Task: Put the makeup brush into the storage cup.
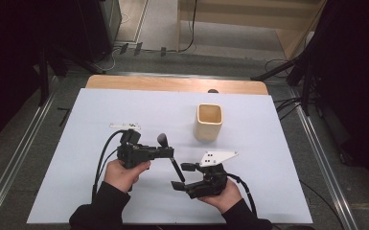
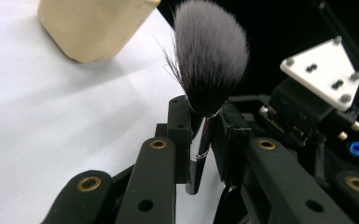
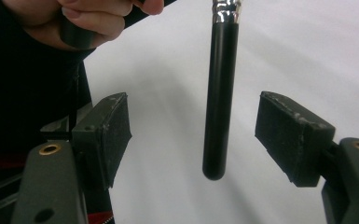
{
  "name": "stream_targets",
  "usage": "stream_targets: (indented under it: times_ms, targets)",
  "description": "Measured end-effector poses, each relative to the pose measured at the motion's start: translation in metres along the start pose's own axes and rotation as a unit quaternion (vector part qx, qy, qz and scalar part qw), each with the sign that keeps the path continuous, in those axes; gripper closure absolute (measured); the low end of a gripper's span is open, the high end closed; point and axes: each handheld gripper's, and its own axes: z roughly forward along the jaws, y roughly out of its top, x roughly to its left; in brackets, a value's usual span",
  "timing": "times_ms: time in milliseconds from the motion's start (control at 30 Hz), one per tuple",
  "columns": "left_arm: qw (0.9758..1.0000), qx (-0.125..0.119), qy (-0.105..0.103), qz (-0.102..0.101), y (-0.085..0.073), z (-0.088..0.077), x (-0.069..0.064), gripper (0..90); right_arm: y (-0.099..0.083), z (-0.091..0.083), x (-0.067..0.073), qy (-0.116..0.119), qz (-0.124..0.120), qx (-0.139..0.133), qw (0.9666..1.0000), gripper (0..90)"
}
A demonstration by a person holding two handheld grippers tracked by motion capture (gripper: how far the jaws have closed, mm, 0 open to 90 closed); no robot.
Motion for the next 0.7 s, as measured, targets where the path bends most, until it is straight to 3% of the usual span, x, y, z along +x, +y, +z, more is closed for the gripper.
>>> stream_targets:
  times_ms: [367,700]
  targets:
    - [0.9975,0.051,0.006,0.048,0.004,0.004,-0.006,78.8,0.002,0.002,-0.004,0.029,-0.013,-0.005,0.9995,29.2]
    - [0.9882,0.105,0.003,0.111,0.010,0.006,-0.011,78.8,0.006,0.006,-0.012,0.059,-0.035,0.002,0.9976,35.8]
